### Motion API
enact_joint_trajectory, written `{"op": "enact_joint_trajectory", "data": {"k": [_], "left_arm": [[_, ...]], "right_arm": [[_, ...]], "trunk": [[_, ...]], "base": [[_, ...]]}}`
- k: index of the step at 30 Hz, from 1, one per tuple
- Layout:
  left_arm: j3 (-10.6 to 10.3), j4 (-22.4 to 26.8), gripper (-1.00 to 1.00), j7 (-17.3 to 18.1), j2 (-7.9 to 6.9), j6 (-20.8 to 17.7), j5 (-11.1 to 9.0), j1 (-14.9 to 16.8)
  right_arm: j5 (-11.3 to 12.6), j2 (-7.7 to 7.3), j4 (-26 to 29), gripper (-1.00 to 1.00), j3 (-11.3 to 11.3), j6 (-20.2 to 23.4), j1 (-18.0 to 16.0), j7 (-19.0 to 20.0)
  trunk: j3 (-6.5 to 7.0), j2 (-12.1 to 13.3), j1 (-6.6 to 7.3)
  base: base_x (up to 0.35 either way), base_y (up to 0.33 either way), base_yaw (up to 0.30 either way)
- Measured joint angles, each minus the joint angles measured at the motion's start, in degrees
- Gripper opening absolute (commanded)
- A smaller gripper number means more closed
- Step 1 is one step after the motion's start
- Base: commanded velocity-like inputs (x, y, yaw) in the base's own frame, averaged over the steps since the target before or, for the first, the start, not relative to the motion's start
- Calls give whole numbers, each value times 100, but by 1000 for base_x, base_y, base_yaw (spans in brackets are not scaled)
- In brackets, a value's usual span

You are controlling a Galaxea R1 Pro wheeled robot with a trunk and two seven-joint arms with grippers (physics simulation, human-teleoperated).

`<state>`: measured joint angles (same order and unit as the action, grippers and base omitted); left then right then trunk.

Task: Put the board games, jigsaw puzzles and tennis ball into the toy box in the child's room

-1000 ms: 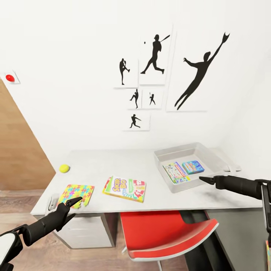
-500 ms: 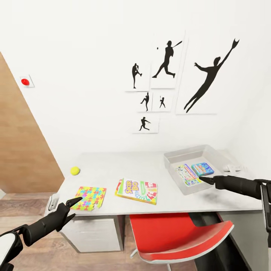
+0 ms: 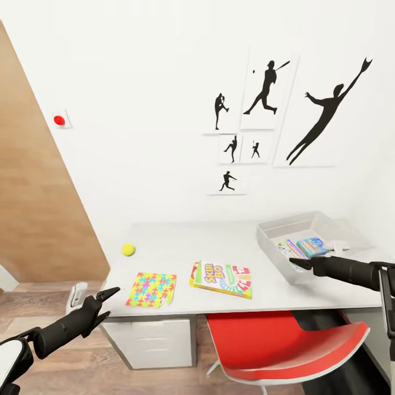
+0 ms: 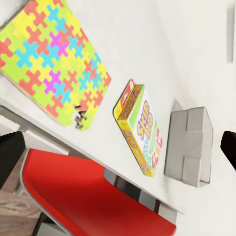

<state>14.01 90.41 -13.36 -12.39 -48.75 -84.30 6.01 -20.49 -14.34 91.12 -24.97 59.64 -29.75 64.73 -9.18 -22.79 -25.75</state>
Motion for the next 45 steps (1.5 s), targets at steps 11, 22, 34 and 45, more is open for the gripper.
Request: {"op": "enact_joint_trajectory", "data": {"k": [11, 22, 34, 45], "left_arm": [[1, 0, 100, 0, -2, 0, 7, 0], [30, -110, 100, 4, -25, 3, 14, 0], [26, -589, 100, 46, -36, 13, 251, 45], [-8, -1498, 100, 640, -18, 144, 949, 398]], "right_arm": [[-17, 161, -134, 100, 159, 1, -7, -20], [-35, 318, -306, 100, 751, 1, -20, -30], [-44, 331, -746, 100, 982, 0, -82, -35], [-44, 329, -1216, 100, 1007, 1, -243, -304]], "trunk": [[1, 0, 0], [1, 0, 0], [1, 0, 0], [1, 0, 0]], "base": [[0, 288, 0], [0, 288, 0], [0, 288, 0], [44, 289, 0]]}}
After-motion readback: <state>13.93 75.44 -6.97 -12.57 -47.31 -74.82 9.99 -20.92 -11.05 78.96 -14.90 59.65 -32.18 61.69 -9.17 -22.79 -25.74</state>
